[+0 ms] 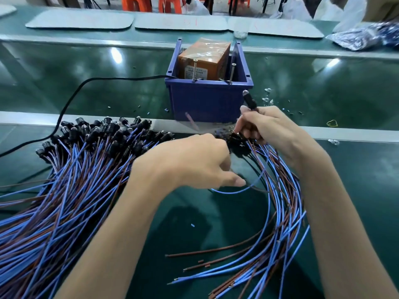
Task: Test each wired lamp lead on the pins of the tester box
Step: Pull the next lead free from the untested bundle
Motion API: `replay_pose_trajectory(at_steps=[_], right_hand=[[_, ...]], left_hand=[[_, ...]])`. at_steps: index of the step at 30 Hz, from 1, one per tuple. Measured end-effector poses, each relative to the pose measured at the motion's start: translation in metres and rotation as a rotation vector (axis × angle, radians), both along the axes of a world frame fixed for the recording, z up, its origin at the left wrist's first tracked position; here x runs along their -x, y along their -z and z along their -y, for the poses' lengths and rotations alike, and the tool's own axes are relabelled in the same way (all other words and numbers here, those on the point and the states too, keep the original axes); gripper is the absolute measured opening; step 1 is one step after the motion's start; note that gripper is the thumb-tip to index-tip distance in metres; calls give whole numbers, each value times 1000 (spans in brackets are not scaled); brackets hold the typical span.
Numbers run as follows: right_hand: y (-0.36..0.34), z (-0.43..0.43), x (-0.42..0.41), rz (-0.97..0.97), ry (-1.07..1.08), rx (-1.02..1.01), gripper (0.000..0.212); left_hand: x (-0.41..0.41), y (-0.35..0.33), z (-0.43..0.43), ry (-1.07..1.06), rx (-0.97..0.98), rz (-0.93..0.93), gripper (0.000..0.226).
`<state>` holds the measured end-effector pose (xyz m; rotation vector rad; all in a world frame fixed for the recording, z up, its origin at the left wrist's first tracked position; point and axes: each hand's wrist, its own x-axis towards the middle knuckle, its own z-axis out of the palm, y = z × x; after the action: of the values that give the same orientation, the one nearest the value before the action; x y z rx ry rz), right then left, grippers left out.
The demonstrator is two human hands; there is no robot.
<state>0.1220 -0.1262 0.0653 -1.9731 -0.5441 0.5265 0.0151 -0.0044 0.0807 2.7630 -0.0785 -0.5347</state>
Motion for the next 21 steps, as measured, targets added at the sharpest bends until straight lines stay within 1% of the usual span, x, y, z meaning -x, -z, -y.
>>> replay_pose_trajectory(at_steps=[2, 4, 5, 6, 7, 8, 9, 11, 14, 15, 17, 18, 21], right_hand=[[1, 0, -2, 29, 25, 26, 49], [-1, 0, -3, 20, 35, -2, 51], [-2, 0, -2, 11, 41, -32, 52], [-4, 1, -1, 5, 47, -68, 52], [-5, 2, 0, -2, 59, -114, 51], [-6, 3, 1, -11, 79, -172, 50], [-7, 3, 1, -25, 105, -241, 49], [-8, 5, -1, -61, 181, -375, 47], [-9, 9, -7, -81, 319, -466, 48], [-9, 11, -10, -92, 357, -479, 47], [-9, 16, -14, -126, 411, -503, 44], [-9, 19, -16, -143, 427, -514, 41], [-10, 24, -18, -158, 452, -513, 30]], left_hand=[[7, -9, 2, 15, 121, 24, 42], [7, -12, 8, 53, 202, 112, 31], [4, -9, 12, 80, 173, 164, 33], [0, -4, 16, 104, 109, 193, 43], [-4, 2, 20, 116, 43, 182, 51], [-6, 7, 22, 116, -8, 141, 54], [-7, 12, 23, 110, -36, 89, 52], [-7, 18, 23, 89, -24, 39, 35], [-6, 16, 21, 55, 5, 87, 18], [-5, 14, 19, 43, -6, 100, 17], [-3, 9, 15, 15, -52, 97, 26], [-2, 7, 12, 6, -74, 86, 26], [3, 3, 8, -3, -123, 88, 12]])
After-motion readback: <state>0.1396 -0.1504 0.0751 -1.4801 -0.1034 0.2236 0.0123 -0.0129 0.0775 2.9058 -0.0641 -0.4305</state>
